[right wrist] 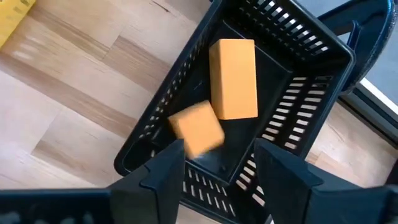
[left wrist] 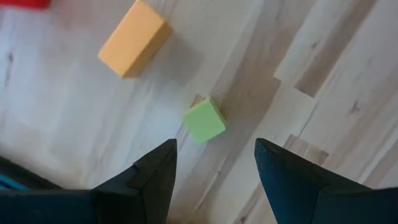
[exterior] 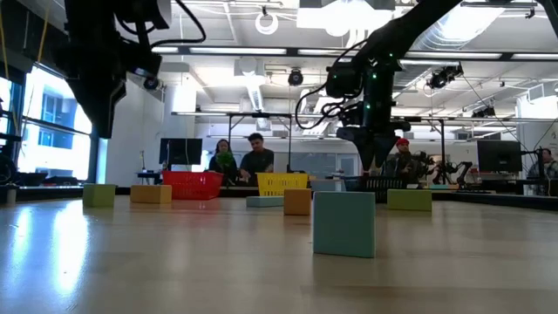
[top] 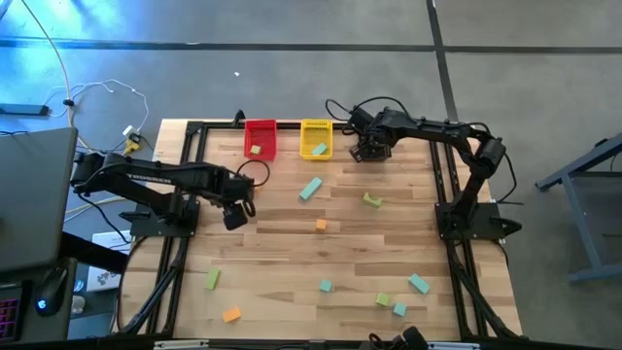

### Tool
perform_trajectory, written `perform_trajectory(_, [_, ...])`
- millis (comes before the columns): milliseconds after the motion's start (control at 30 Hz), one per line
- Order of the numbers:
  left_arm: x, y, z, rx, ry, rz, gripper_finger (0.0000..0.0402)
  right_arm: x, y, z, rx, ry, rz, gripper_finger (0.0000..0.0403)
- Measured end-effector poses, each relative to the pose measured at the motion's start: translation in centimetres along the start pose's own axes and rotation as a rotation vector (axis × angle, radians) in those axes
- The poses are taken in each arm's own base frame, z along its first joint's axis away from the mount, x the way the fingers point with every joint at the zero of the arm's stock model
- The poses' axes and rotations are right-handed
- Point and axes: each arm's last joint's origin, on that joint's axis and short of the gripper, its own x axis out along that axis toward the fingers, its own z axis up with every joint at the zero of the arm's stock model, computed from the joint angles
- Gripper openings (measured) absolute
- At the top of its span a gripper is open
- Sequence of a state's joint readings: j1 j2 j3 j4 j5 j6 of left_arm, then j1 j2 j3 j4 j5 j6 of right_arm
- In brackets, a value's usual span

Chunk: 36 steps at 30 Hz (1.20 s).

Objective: Sort & place blocks by color
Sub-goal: Put the green block into the red basket

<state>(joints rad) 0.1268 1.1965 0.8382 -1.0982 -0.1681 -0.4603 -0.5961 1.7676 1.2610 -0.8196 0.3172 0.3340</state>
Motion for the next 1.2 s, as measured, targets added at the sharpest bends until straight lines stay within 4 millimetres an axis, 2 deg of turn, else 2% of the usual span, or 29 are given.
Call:
perform_trajectory(200, [1.3, 0.0, -0.5, -0.155, 0.013, 0.009, 0.0202, -0.9, 0.2, -0.1, -0.006, -0.022, 0.017, 0.018])
perform_trajectory(600, [2.9, 0.0, -0.8, -0.357, -0.046, 0.038, 0.0202, -3.1, 0.6, -0.5, -0.021, -0.082, 0.05, 0.0181])
perform_trajectory(867, [4.9, 0.0, -1.5, -0.404, -0.065, 0.026, 0.0202, -3.6, 1.4, -0.8, -0.046, -0.103, 0.051, 0.0181])
perform_trajectory(1200, [5.9, 0.1, -1.9, -0.414, -0.089, 0.035, 0.0202, -3.7, 1.5, -0.8, -0.049, -0.108, 0.049, 0.0181])
